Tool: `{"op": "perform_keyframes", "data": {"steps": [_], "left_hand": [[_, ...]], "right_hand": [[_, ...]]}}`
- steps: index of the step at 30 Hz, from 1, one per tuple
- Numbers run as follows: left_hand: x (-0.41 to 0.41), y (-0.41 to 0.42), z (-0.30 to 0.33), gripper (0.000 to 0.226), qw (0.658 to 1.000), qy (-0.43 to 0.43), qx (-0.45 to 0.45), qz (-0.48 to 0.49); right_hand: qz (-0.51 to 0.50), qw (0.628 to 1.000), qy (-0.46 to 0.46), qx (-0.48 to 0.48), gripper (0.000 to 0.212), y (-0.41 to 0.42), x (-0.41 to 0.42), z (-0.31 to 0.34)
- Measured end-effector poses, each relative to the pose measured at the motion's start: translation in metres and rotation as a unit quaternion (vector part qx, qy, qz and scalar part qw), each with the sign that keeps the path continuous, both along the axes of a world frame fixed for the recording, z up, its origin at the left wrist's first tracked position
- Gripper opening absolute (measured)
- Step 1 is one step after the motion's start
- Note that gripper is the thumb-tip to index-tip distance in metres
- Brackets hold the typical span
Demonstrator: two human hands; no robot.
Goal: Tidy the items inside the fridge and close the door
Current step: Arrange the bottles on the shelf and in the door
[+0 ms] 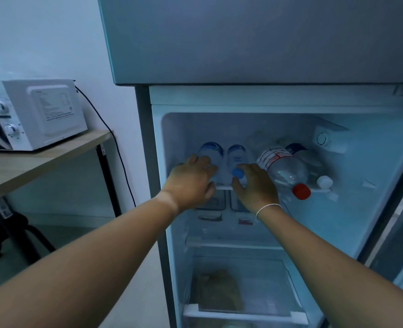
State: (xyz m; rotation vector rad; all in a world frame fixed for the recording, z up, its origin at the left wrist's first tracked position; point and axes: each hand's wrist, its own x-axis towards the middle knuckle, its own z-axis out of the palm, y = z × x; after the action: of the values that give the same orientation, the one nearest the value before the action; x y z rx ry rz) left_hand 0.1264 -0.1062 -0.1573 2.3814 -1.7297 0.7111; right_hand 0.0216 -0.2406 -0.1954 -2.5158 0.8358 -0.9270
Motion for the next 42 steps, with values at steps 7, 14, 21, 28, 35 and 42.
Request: {"op": "perform_keyframes", "data": {"steps": [7, 14, 21, 28, 35, 42], "left_hand": [[0.019, -0.029, -0.01, 0.072, 0.988, 0.1, 0.089, 0.078], [0.03, -0.044, -0.022, 0.07, 0.984, 0.153, 0.049, 0.072], [0.023, -0.045, -0.025, 0.068, 0.98, 0.179, 0.03, 0.08], [0.024, -0.044, -0.027, 0.067, 0.98, 0.184, 0.024, 0.077], [0.026, -0.044, -0.024, 0.086, 0.958, 0.267, 0.02, 0.105], [0.018, -0.038, -0.023, 0.091, 0.883, 0.459, -0.064, 0.07]], "right_hand": [[0.0, 1.0, 0.009, 0.006, 0.049, -0.022, 0.027, -0.01], [-0.025, 0.999, 0.041, 0.02, 0.061, -0.05, 0.06, -0.01], [-0.039, 0.992, -0.008, 0.121, 0.065, -0.059, 0.082, -0.014], [-0.028, 0.986, -0.054, 0.158, 0.064, -0.053, 0.077, -0.016], [-0.017, 0.981, -0.07, 0.178, 0.064, -0.036, 0.057, -0.016], [-0.016, 0.983, -0.079, 0.167, 0.059, -0.013, 0.02, -0.012]]}}
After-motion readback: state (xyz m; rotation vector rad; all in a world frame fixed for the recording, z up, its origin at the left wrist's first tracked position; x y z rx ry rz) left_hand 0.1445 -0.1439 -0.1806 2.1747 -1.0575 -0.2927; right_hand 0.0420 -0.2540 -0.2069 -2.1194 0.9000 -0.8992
